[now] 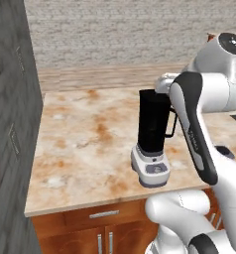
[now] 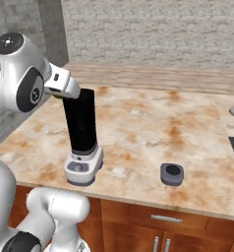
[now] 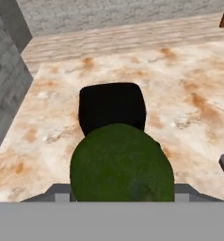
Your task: Grab the lime and lemon from the fridge, place them in the blender, close the lid, and turn on the blender to create a marinade.
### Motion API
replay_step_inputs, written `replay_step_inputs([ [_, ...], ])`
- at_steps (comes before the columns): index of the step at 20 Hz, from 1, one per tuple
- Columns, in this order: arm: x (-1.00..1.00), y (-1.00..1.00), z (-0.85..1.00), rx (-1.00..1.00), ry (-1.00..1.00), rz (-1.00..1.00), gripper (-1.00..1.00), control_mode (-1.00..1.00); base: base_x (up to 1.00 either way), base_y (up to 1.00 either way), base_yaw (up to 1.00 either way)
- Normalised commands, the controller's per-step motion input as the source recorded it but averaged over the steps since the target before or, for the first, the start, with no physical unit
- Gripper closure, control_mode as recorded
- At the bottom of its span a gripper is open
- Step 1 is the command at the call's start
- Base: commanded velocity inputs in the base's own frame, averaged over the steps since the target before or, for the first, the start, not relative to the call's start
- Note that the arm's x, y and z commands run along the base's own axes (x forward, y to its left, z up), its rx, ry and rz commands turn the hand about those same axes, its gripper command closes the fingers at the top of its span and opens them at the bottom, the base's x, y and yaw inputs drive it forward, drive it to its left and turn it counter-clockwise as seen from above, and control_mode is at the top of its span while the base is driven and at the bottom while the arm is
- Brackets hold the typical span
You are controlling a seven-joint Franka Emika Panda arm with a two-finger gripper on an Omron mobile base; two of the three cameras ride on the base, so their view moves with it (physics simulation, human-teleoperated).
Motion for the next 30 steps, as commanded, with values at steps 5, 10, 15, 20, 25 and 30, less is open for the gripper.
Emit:
replay_step_inputs([
  [5, 1.00, 0.01, -0.07, 0.00, 0.19, 0.00, 1.00, -1.00, 0.00, 0.00, 0.00],
  [10, 0.66, 0.04, -0.48, 0.00, 0.15, 0.00, 1.00, -1.00, 0.00, 0.00, 0.00],
  [15, 0.20, 0.08, -0.65, 0.00, 0.10, 0.03, 1.00, -1.00, 0.00, 0.00, 0.00],
  [20, 0.01, 0.03, -0.65, 0.00, 0.12, 0.03, 1.00, -1.00, 0.00, 0.00, 0.00],
  [25, 0.21, 0.01, -0.55, 0.00, 0.20, 0.02, 1.00, -1.00, 0.00, 0.00, 0.00],
  [30, -0.07, 0.13, -0.50, 0.00, 0.07, 0.04, -1.00, -1.00, 0.00, 0.00, 0.00],
])
